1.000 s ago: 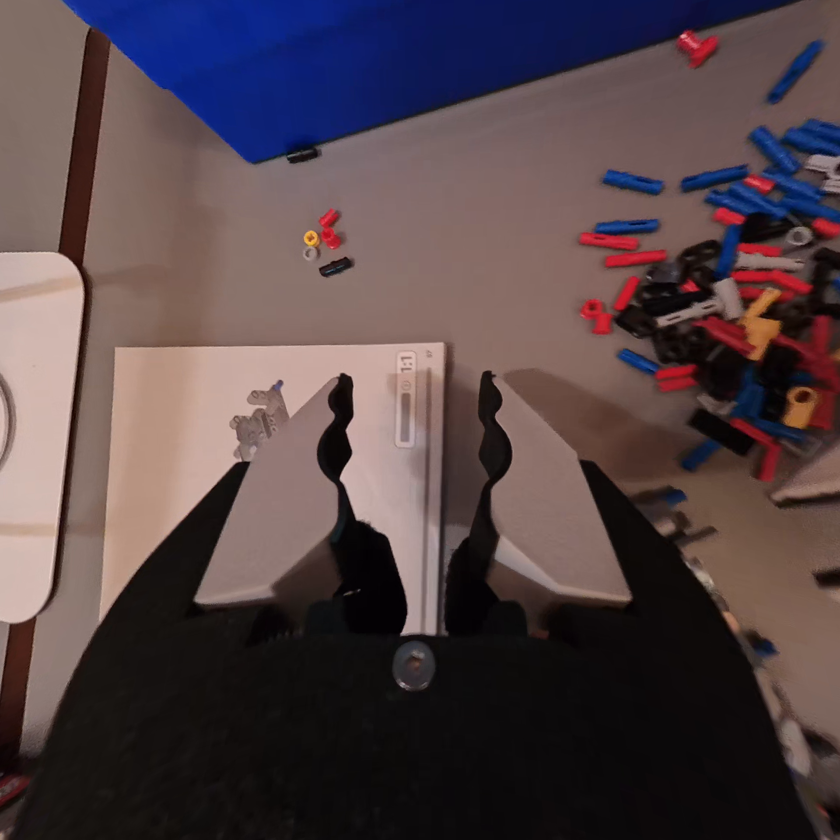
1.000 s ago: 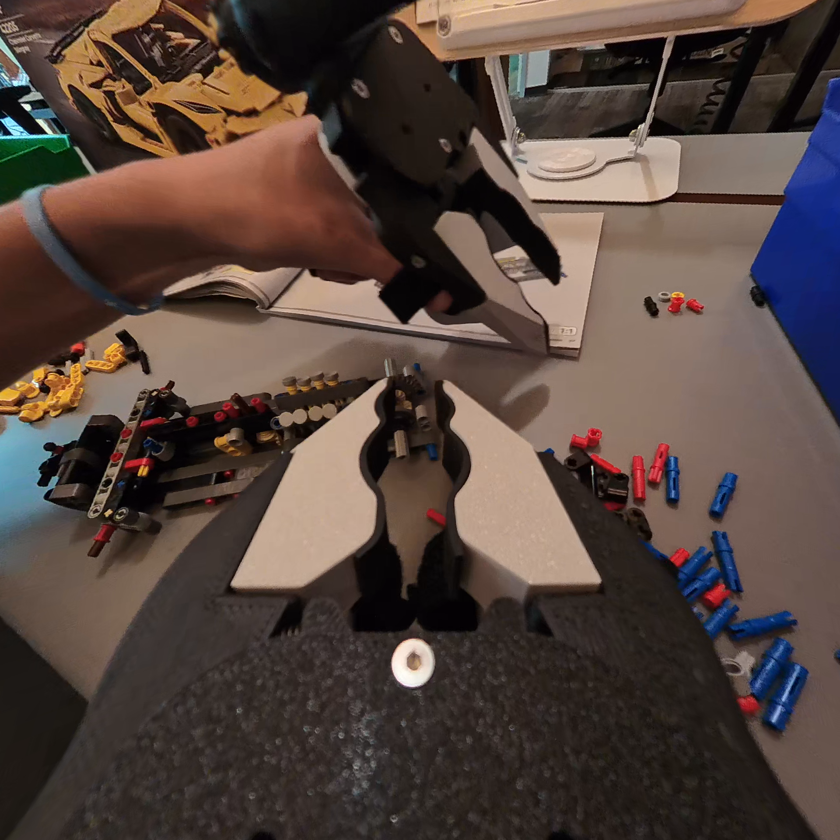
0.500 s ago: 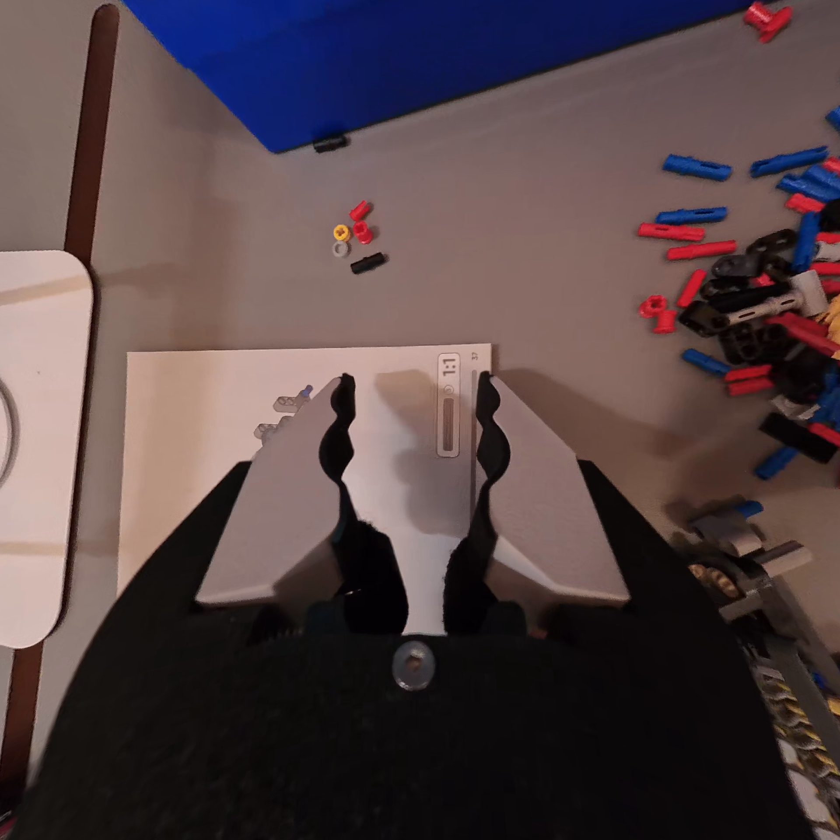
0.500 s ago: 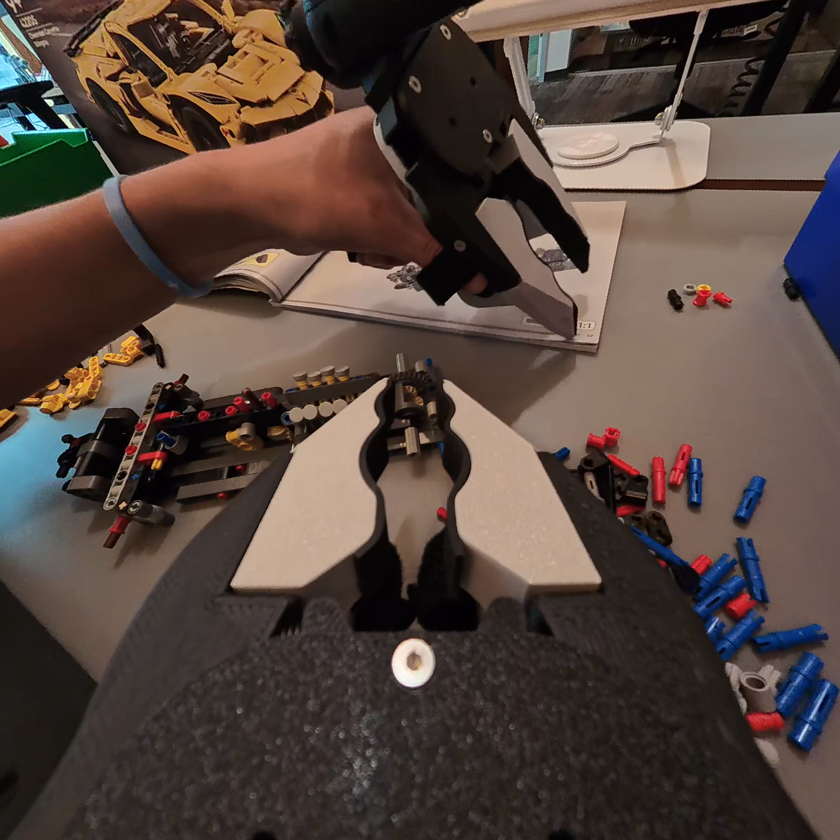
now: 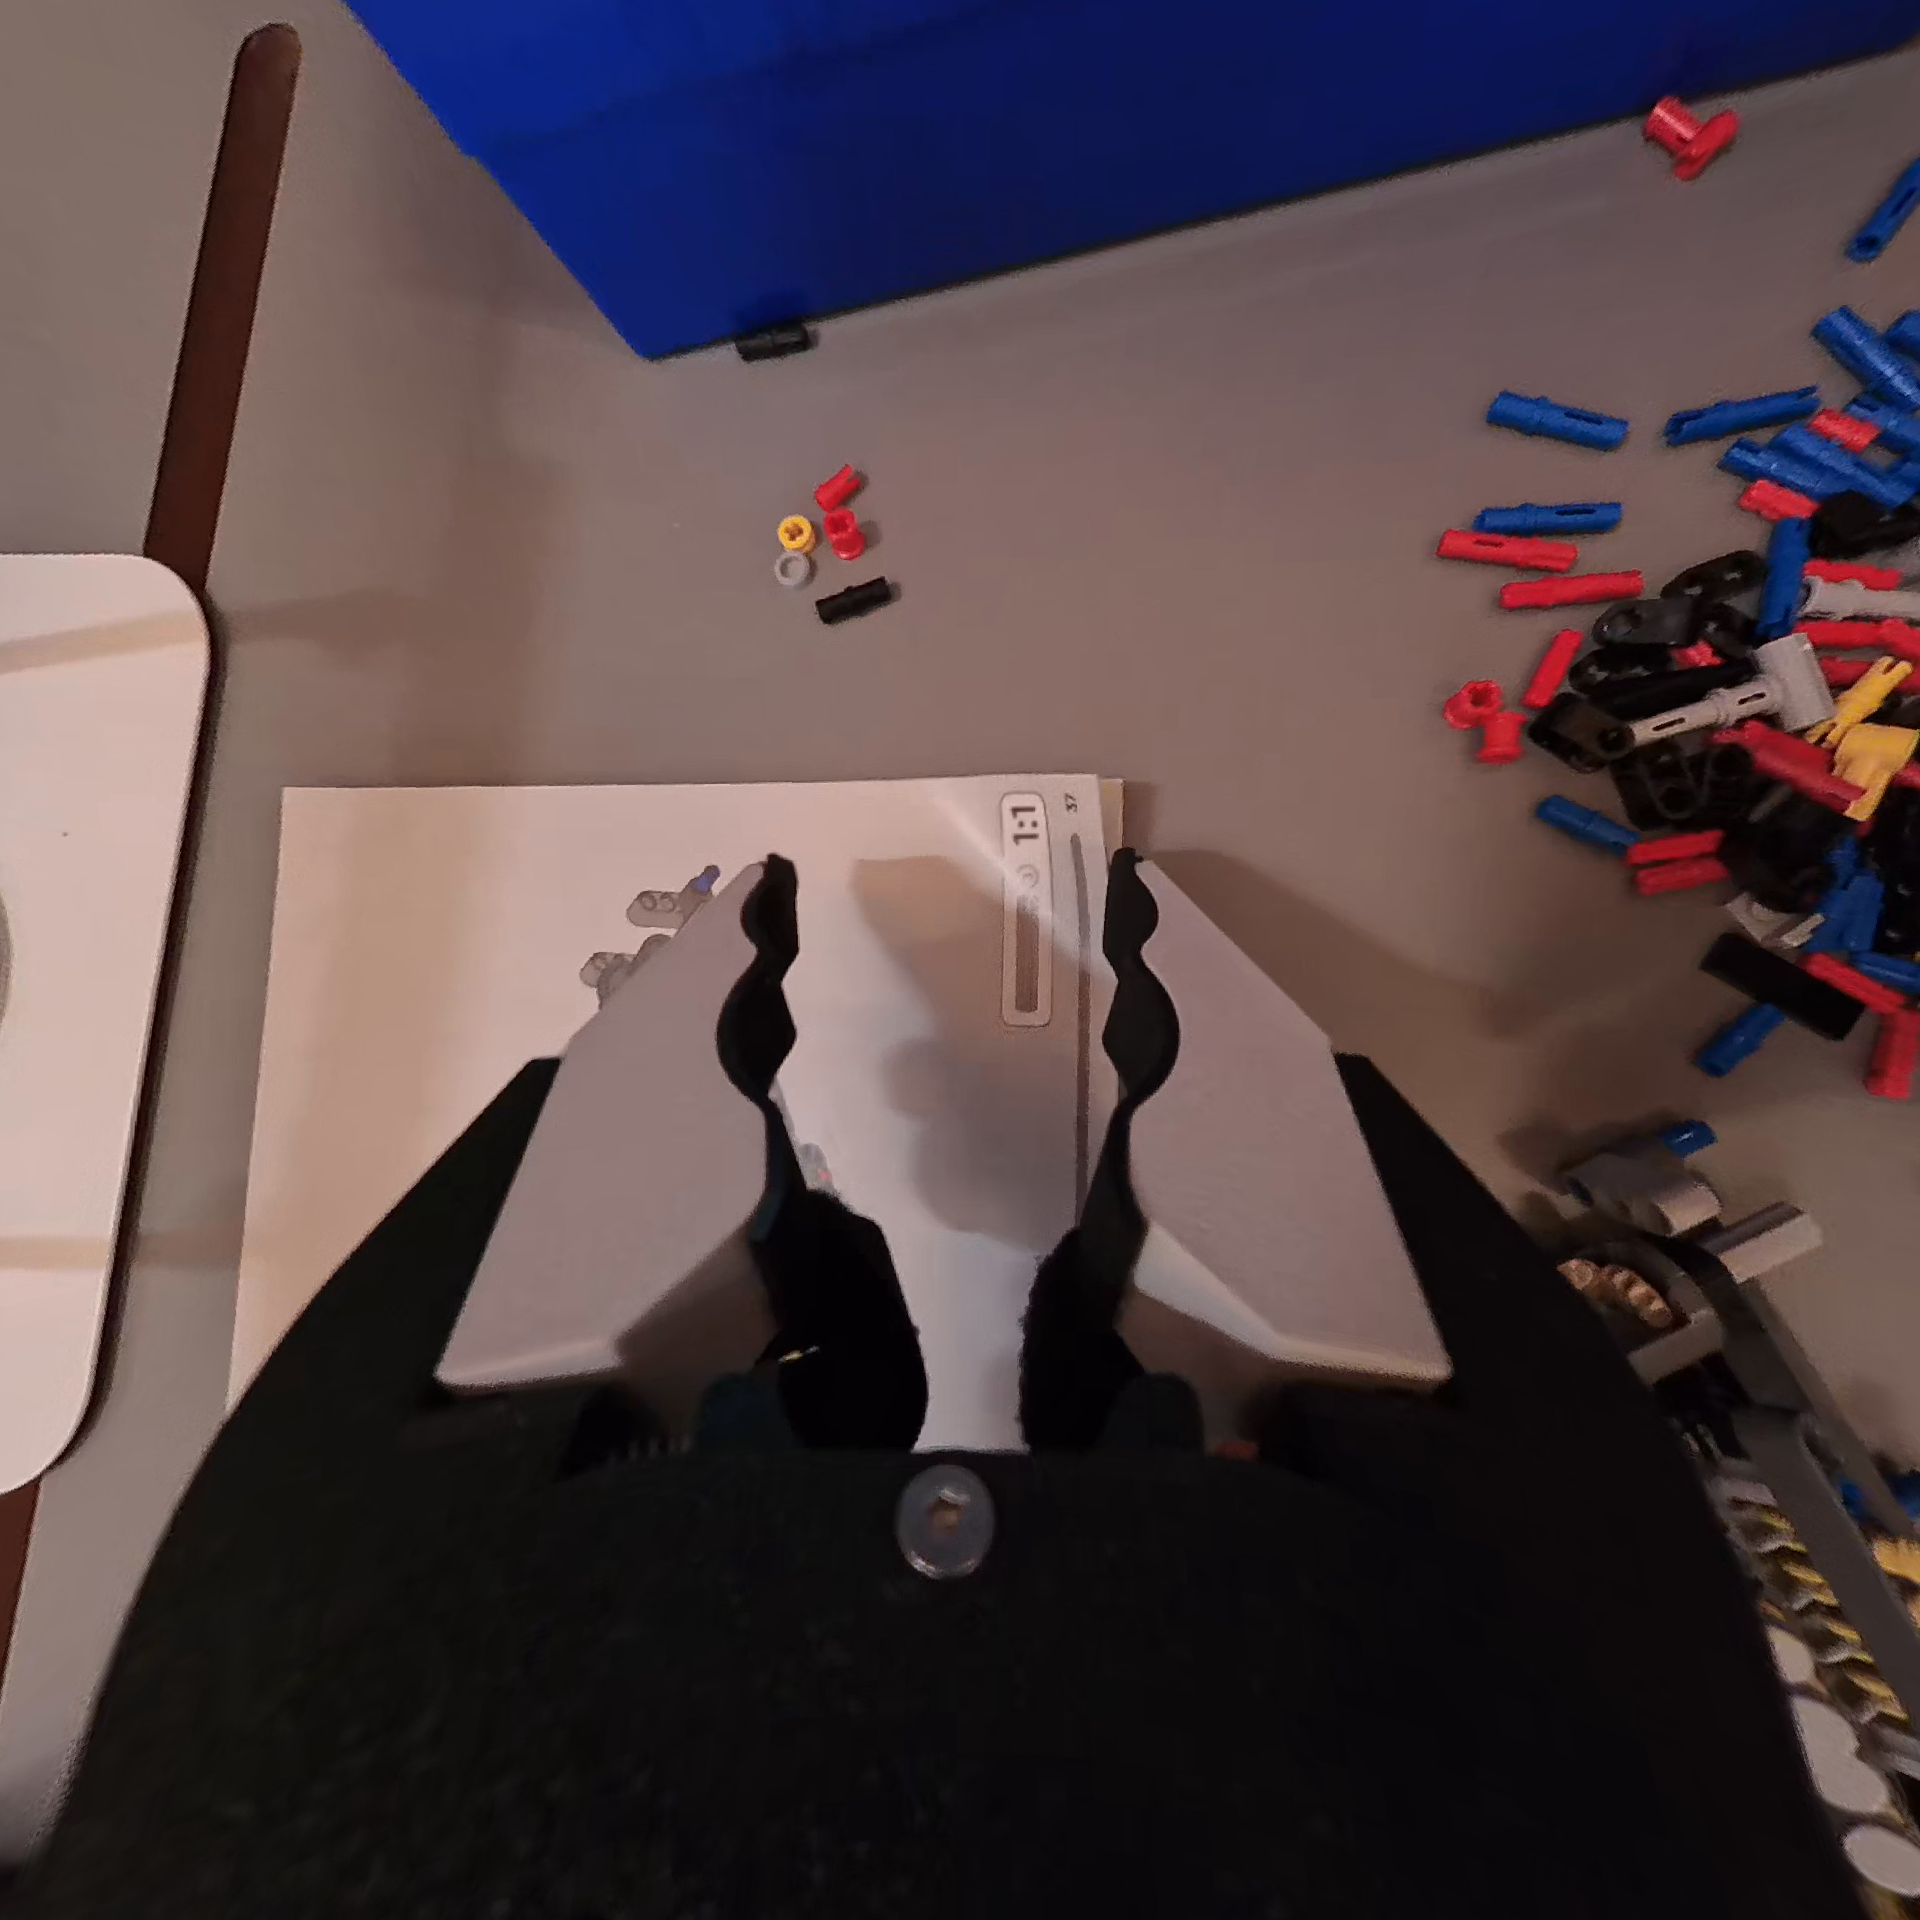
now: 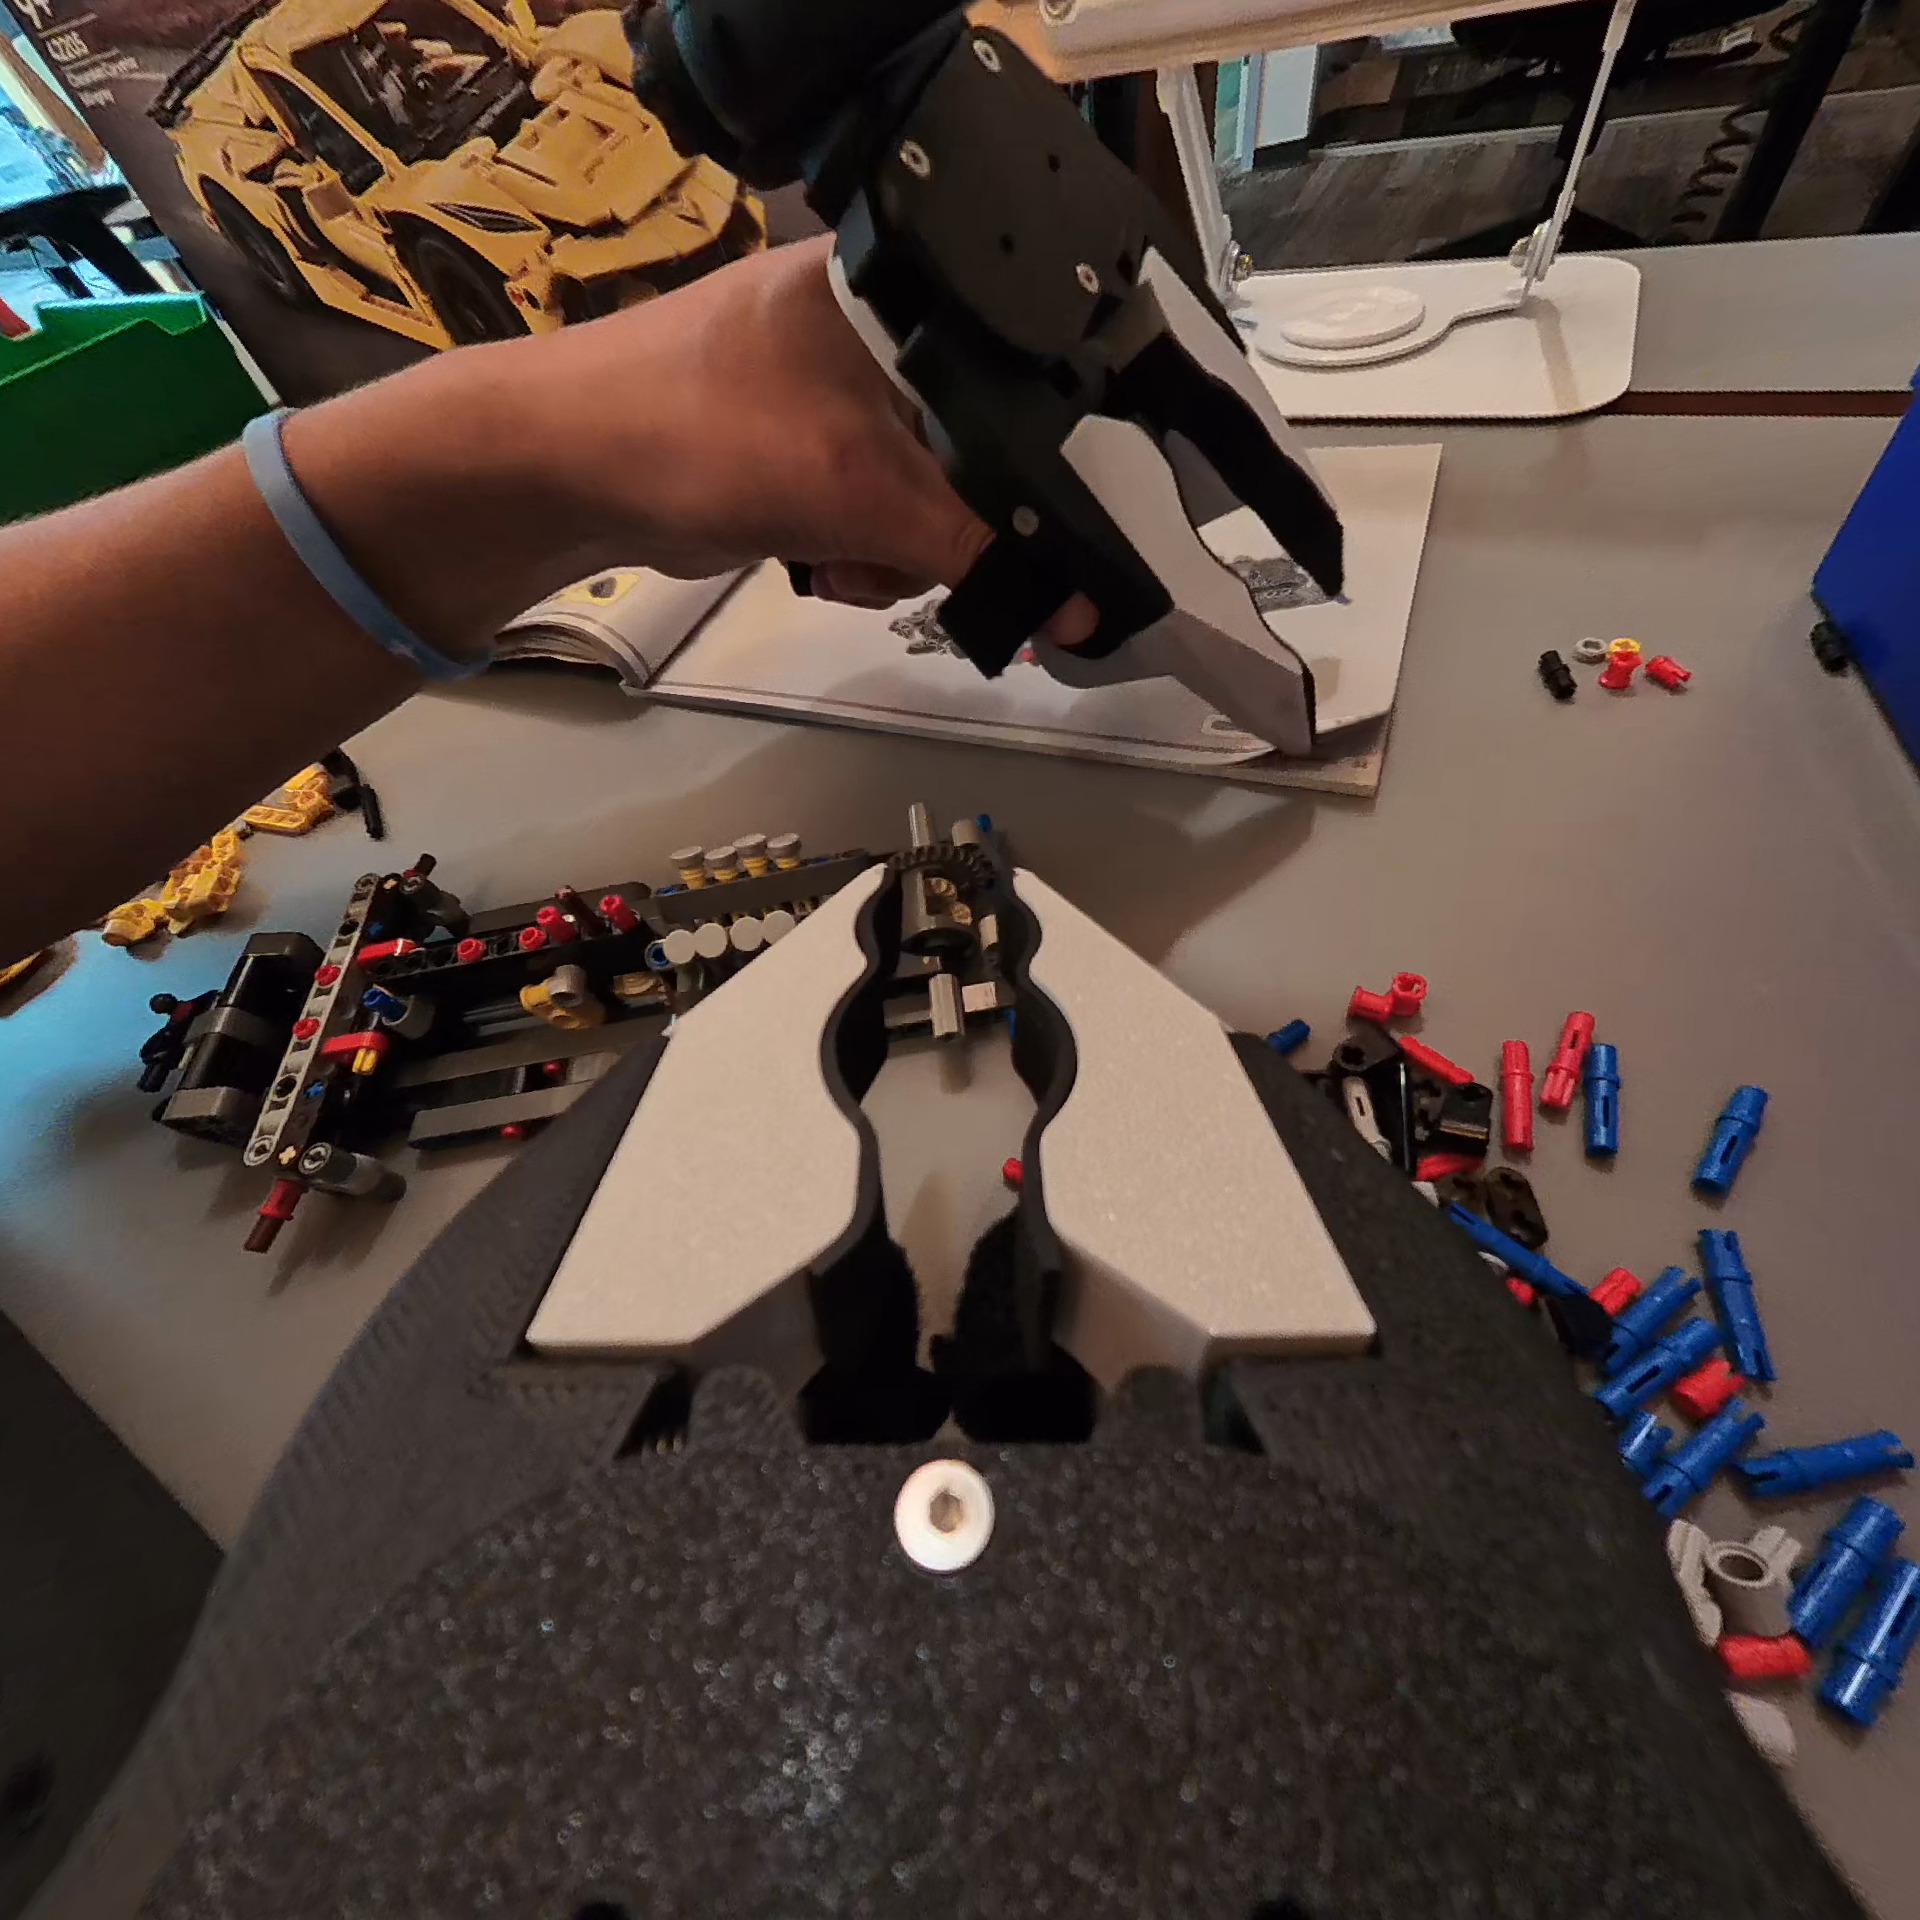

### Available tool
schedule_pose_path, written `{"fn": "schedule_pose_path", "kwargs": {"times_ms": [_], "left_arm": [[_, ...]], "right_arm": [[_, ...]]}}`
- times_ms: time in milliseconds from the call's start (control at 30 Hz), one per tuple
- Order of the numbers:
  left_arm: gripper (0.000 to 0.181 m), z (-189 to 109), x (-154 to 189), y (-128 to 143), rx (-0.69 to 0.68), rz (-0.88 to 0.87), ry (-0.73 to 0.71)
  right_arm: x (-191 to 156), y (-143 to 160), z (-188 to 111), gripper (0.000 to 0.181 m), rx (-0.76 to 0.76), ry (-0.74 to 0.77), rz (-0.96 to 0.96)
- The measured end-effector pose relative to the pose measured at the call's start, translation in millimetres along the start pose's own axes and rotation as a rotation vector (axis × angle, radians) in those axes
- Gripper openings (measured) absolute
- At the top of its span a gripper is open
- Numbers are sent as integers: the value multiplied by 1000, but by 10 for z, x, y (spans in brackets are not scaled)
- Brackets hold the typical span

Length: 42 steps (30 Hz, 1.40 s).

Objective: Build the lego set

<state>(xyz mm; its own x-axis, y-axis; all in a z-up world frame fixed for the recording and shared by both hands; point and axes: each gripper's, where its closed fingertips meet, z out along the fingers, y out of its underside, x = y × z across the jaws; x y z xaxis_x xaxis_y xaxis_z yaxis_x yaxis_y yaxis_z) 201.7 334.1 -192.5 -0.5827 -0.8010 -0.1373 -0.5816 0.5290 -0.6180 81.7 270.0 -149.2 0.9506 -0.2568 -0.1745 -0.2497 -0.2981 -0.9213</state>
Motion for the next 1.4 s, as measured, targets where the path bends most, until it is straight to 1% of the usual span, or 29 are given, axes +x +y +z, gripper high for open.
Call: {"fn": "schedule_pose_path", "kwargs": {"times_ms": [100, 167, 233, 300, 367, 433, 500, 533, 600, 733, 800, 867, 933, 967, 1067, 1133, 1233, 1400], "left_arm": [[57, -31, -26, 18, 15, -22, 6], [57, -57, -55, 31, 23, -32, 4], [56, -78, -76, 41, 36, -50, 12], [56, -88, -86, 51, 47, -68, 26], [56, -97, -116, 69, 54, -77, 26], [55, -109, -154, 90, 63, -93, 24], [54, -116, -179, 115, 72, -117, 30], [54, -116, -190, 135, 72, -128, 31], [54, -112, -197, 167, 79, -150, 39], [53, -107, -208, 196, 98, -206, 65], [53, -113, -228, 211, 104, -218, 63], [51, -93, -261, 281, 72, -200, 36], [50, -70, -293, 336, 50, -171, 3], [49, -74, -287, 326, 61, -173, 6], [49, -106, -284, 311, 68, -214, 25], [48, -165, -320, 340, 46, -221, 3], [51, -263, -314, 440, -7, -208, -2], [50, -324, -260, 663, -70, -226, 11]], "right_arm": [[114, 6, 23, 21, -11, 38, 40], [264, -10, 90, 28, -26, 71, 58], [430, 0, 218, 38, -93, 101, 22], [628, 32, 397, 48, -204, 144, -38], [767, 92, 605, 49, -317, 153, -78], [875, 155, 772, 49, -391, 167, -72], [838, 47, 883, 44, -360, 136, -53], [816, 32, 921, 42, -374, 129, -42], [828, 4, 978, 40, -402, 160, -91], [872, -102, 985, 36, -417, 233, -175], [952, -161, 907, 38, -407, 296, -227], [984, -235, 846, 38, -377, 337, -273], [942, -272, 880, 38, -352, 321, -297], [932, -238, 919, 38, -367, 311, -298], [987, -86, 1028, 39, -456, 289, -260], [1027, -44, 1046, 43, -480, 283, -246], [1116, -51, 991, 41, -472, 311, -234], [1055, 11, 997, 40, -471, 221, -65]]}}
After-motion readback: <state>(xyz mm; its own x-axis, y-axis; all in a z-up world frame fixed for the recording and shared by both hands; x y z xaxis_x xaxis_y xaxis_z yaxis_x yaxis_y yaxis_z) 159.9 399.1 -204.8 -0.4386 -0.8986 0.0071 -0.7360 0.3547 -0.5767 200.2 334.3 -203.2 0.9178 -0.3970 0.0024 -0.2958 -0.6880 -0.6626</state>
